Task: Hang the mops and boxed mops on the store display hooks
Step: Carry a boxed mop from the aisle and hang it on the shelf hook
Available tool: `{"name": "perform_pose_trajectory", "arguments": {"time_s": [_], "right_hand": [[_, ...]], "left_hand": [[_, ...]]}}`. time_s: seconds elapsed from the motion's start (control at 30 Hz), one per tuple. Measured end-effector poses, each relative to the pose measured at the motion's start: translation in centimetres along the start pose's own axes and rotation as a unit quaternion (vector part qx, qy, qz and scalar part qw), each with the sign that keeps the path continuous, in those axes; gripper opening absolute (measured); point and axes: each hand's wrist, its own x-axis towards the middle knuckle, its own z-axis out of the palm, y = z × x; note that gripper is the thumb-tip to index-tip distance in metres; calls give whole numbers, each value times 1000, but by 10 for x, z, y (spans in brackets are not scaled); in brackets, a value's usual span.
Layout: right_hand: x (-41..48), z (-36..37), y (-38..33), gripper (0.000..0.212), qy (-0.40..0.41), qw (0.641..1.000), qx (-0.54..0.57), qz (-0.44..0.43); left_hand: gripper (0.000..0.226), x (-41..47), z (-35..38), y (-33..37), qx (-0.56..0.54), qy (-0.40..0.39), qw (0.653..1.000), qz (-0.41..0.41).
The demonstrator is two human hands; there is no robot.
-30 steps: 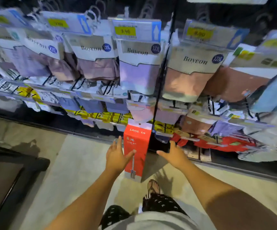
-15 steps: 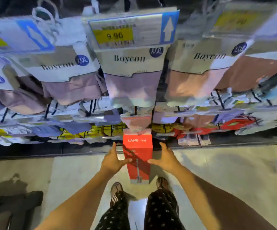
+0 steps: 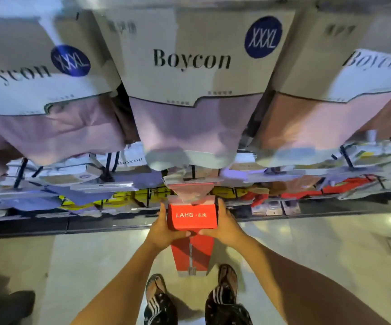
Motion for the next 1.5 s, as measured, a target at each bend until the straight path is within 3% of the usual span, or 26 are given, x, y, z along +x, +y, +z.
{"name": "perform_pose_trajectory", "arguments": {"time_s": [0.13,0.27,0.47,0.63,0.9,1.1,1.27,1.3,1.4,1.5], "right_hand": [[5,5,1,120,6,1000,1,-29],[-4,9,5,138,4,998,-1,-56],[-34,21,21,132,-21,994,-59,-92],[-40,40,28,131,-21,994,-6,-104],[-32,77,24,131,76,985,77,-135],[-86,94,15,127,124,975,111,-145],[-169,91,-29,96,159,942,259,-144],[-186,91,-40,97,175,935,273,-146],[-230,96,-59,130,286,912,265,-131],[-272,98,-74,135,370,886,241,-143]], "left_hand": [[162,16,4,-16,-55,-18,998,29],[144,7,7,-24,-39,-12,995,88],[133,-29,8,-50,2,20,994,108],[131,-41,6,-67,-5,32,994,106],[117,-32,-10,-78,21,56,981,182],[126,-75,-24,-73,76,51,974,207],[138,-136,-54,-14,134,-12,955,265],[137,-151,-60,-1,143,-24,949,281],[136,-194,-79,31,164,-47,931,323],[130,-227,-92,58,180,-85,910,364]]}}
